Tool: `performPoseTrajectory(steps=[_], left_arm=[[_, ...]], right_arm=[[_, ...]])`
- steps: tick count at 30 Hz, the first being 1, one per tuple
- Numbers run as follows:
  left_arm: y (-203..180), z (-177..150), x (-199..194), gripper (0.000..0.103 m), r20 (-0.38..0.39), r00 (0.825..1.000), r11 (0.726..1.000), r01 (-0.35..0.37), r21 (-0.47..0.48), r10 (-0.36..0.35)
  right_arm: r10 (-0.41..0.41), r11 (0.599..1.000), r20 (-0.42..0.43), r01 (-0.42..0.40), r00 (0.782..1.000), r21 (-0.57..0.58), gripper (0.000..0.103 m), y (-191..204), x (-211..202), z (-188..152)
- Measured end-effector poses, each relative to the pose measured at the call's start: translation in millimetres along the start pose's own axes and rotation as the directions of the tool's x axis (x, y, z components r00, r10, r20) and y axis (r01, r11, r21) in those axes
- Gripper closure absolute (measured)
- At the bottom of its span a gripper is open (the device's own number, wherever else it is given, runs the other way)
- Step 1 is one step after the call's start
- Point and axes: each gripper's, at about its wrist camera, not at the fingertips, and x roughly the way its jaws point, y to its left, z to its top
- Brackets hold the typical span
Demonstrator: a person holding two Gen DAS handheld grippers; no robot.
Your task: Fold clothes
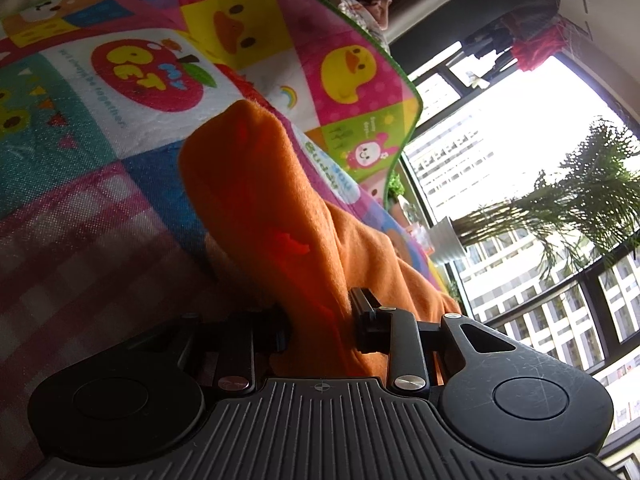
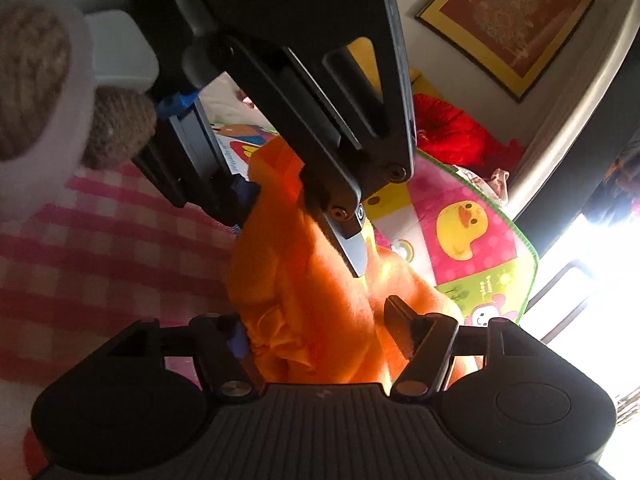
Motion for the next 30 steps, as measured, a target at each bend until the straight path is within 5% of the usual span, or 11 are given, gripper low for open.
performPoseTrajectory(steps=[7, 21, 26, 30], left_arm=[[0.8, -0.1, 0.8, 0.072, -0.005, 1.000, 1.000, -0.001, 0.000, 0.001], [0.7, -4.1, 0.2, 0.063, -0.011, 1.000, 1.000, -0.020, 0.002, 0.020], [-11.5, -6.4, -5.3, 0.032, 0.015, 0.999, 0.997, -0.042, 0.063, 0.041], [-26.8, -7.1, -12.3, 0.025, 0.041, 0.998, 0.991, -0.053, 0.124, 0.048]], right_arm=[[-0.005, 1.000, 0.000, 0.005, 1.000, -0.013, 0.035, -0.2, 2.8, -2.1], [0.025, 1.000, -0.006, -0.025, 1.000, -0.008, 0.051, 0.2, -1.1, -5.4], [0.028, 1.000, 0.001, -0.028, 1.000, 0.014, 0.056, -2.6, -3.0, -6.4], [0.038, 0.997, 0.006, -0.039, 0.999, 0.065, 0.059, -8.9, -7.2, -8.3]])
